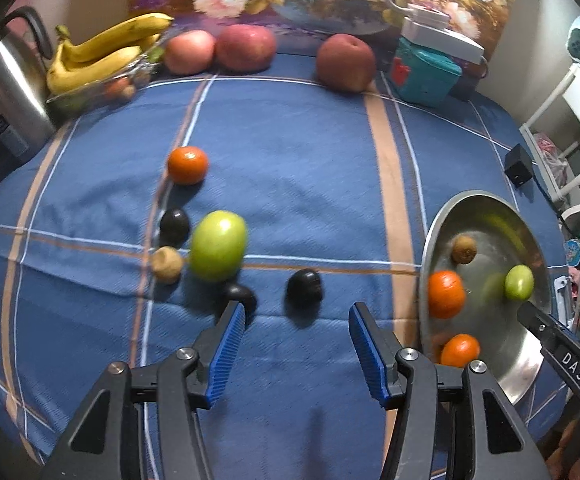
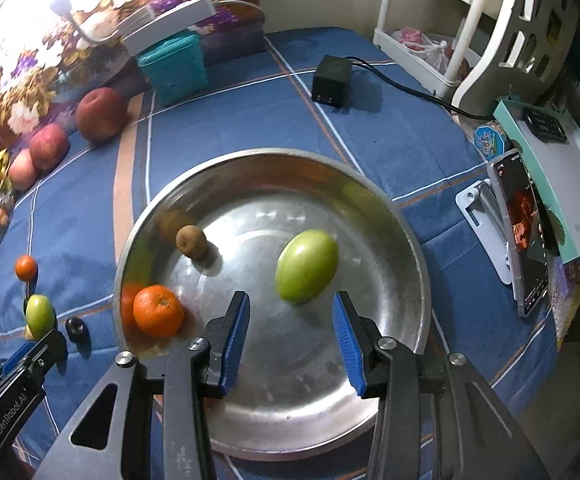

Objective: Organize fruits
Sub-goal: 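Withdraw both open tools from the bowl back toward the fruit row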

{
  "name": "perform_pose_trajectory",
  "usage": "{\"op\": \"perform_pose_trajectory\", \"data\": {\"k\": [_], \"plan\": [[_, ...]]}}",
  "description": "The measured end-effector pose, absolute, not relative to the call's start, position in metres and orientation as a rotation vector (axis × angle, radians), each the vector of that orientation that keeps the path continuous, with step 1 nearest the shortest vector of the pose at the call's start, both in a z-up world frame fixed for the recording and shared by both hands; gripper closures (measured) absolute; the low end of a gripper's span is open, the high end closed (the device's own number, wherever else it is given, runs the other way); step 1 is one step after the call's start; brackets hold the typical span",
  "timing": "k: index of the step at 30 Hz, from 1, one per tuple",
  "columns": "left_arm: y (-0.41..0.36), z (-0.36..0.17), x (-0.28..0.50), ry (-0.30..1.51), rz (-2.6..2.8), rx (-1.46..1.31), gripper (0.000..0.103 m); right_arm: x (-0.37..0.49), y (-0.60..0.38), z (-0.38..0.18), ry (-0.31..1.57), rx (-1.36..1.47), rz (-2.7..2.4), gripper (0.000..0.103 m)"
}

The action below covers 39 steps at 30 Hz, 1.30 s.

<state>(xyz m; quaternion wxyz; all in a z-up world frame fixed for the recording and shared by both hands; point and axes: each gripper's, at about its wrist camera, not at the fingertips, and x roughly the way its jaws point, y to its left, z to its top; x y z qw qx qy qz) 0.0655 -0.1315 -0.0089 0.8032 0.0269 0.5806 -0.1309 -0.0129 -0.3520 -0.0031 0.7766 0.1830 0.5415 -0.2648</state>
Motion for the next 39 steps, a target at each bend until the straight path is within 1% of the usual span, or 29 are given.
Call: {"op": "perform_pose_trajectory", "data": {"k": [7,16,18,19,20,21,22,23,25,27,28,30,36,37,38,39], "plan": [[-0.115,-0.010,0.059,1.232,-0.256,0.041,0.044,-0.011,-0.331,-0.003,1.190,0.367,-0.551,0.059],[-0.116,-0.008,0.060,1.226,-0.270,0.032,0.042,-0.003,-0.319,-0.006,1.206,0.322,-0.546,0.059],[-0.117,-0.009,0.060,1.228,-0.271,0.036,0.041,-0.002,-0.318,-0.007,1.211,0.316,-0.548,0.059],[-0.118,-0.010,0.060,1.231,-0.269,0.037,0.036,-0.002,-0.318,-0.008,1.213,0.314,-0.549,0.059],[-0.117,-0.010,0.060,1.231,-0.266,0.037,0.025,-0.002,-0.318,-0.008,1.216,0.313,-0.550,0.059],[-0.117,-0.011,0.060,1.231,-0.260,0.038,0.020,-0.001,-0.318,-0.009,1.218,0.312,-0.550,0.059],[-0.117,-0.011,0.060,1.229,-0.249,0.045,0.012,-0.001,-0.317,-0.009,1.219,0.311,-0.550,0.057],[-0.117,-0.012,0.060,1.224,-0.239,0.054,0.008,-0.001,-0.317,-0.010,1.223,0.306,-0.552,0.055],[-0.117,-0.012,0.061,1.217,-0.228,0.066,0.007,0.001,-0.316,-0.011,1.230,0.288,-0.560,0.036],[-0.117,-0.013,0.061,1.214,-0.220,0.074,0.003,0.002,-0.316,-0.011,1.228,0.260,-0.573,0.030],[-0.117,-0.013,0.061,1.213,-0.218,0.076,0.001,0.002,-0.316,-0.011,1.228,0.250,-0.576,0.027],[-0.116,-0.014,0.062,1.211,-0.214,0.082,0.001,0.002,-0.316,-0.012,1.227,0.241,-0.578,0.023],[-0.117,-0.014,0.061,1.190,-0.201,0.111,0.000,0.002,-0.318,-0.014,1.222,0.237,-0.582,0.023],[-0.118,-0.014,0.060,1.186,-0.199,0.120,0.000,0.002,-0.319,-0.014,1.220,0.239,-0.587,0.021],[-0.118,-0.014,0.060,1.182,-0.198,0.120,0.000,0.002,-0.320,-0.015,1.223,0.247,-0.591,0.018],[-0.118,-0.014,0.060,1.182,-0.199,0.117,0.000,0.001,-0.321,-0.016,1.230,0.254,-0.593,0.002]]}}
